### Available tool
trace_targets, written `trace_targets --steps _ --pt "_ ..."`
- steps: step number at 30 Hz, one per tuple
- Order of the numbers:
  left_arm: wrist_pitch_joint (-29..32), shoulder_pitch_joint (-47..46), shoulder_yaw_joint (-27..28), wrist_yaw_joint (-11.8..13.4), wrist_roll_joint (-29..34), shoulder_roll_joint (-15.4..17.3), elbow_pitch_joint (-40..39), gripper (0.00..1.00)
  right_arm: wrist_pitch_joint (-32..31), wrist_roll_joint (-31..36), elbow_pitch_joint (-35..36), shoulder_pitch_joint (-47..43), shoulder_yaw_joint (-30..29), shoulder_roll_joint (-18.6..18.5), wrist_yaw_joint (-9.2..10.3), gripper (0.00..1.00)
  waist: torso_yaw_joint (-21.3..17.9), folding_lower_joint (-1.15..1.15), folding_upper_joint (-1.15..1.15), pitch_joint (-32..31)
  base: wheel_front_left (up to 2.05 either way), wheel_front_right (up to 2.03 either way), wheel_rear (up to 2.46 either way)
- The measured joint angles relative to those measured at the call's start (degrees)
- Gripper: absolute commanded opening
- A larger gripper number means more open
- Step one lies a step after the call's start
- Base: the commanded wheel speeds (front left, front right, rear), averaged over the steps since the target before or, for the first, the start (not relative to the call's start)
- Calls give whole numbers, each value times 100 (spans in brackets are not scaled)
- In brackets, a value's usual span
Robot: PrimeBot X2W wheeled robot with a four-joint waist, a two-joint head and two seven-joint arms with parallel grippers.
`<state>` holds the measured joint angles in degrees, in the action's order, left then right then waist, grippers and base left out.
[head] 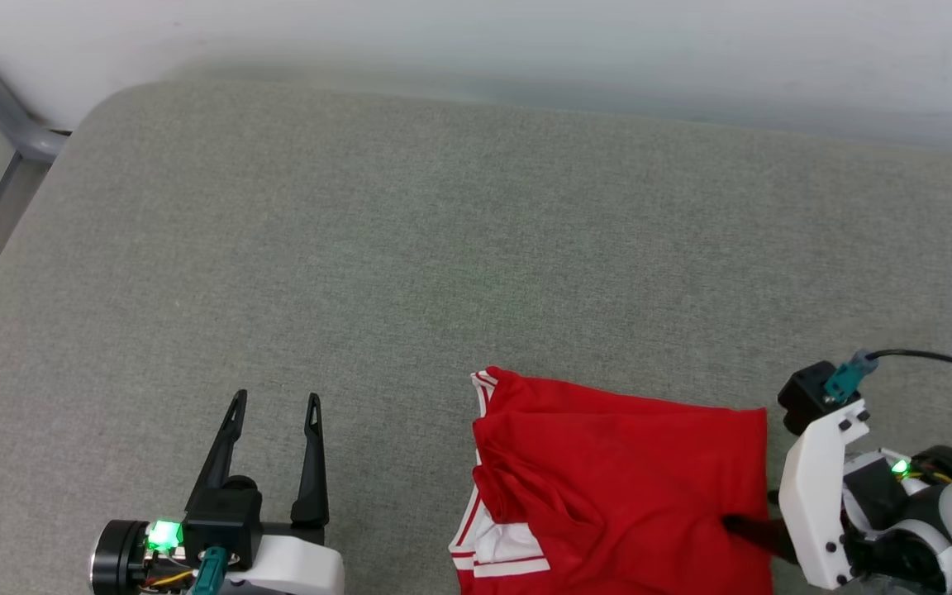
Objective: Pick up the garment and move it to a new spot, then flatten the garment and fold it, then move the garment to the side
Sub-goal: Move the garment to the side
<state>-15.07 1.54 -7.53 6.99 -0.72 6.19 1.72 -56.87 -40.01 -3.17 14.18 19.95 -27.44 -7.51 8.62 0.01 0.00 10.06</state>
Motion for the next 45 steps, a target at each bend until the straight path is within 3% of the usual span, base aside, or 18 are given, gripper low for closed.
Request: trace_targets --steps 13,15,31,45 --pt "0 -104 11 12 -1 -43 5 100 250 -36 -426 62 680 -165 1 100 158 -1 0 275 0 0 0" --pt "1 -121 21 12 -1 -45 7 100 393 -45 -447 87 739 -181 1 0 154 -1 0 278 0 0 0" --pt "1 -27 94 60 1 -23 -20 100 1169 -230 -548 406 923 -148 -4 0 -106 0 0 121 0 0 0" --pt "0 -3 193 151 38 47 -177 100 1656 0 -444 865 811 -776 -2 0 -1196 0 0 238 0 0 0"
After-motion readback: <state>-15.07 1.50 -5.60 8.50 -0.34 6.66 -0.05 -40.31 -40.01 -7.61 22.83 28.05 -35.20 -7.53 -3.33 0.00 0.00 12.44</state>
